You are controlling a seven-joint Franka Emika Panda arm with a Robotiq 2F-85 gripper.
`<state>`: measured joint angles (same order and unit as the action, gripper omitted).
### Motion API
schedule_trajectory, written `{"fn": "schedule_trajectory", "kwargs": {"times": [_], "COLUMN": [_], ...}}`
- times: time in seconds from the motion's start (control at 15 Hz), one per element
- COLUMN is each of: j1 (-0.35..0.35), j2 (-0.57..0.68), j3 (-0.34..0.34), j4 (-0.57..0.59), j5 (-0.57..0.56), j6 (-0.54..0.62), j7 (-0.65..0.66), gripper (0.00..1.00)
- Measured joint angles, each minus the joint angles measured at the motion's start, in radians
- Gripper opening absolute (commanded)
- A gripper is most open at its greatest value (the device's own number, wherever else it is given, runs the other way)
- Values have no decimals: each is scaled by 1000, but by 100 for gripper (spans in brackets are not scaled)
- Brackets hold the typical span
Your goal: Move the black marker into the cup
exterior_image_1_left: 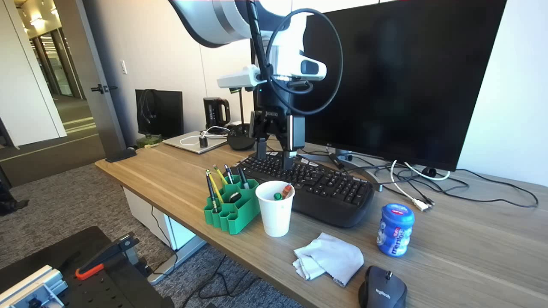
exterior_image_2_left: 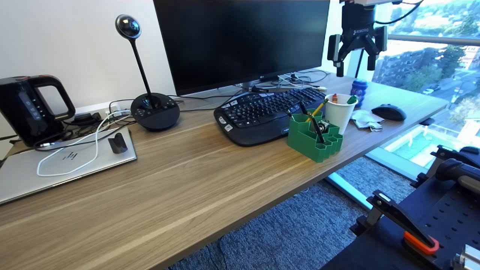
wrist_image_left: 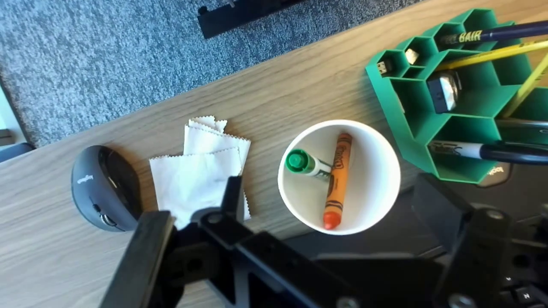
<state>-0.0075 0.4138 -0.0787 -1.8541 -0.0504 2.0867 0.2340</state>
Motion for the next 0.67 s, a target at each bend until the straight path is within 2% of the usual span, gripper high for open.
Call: {"fn": "schedule_trajectory", "kwargs": {"times": [0.67], "j1": [-22], "j2": [79], "j3": [-1], "j4": [154], "j5": [-1], "j6": [-169], "j7": [-73], "gripper": [100]}}
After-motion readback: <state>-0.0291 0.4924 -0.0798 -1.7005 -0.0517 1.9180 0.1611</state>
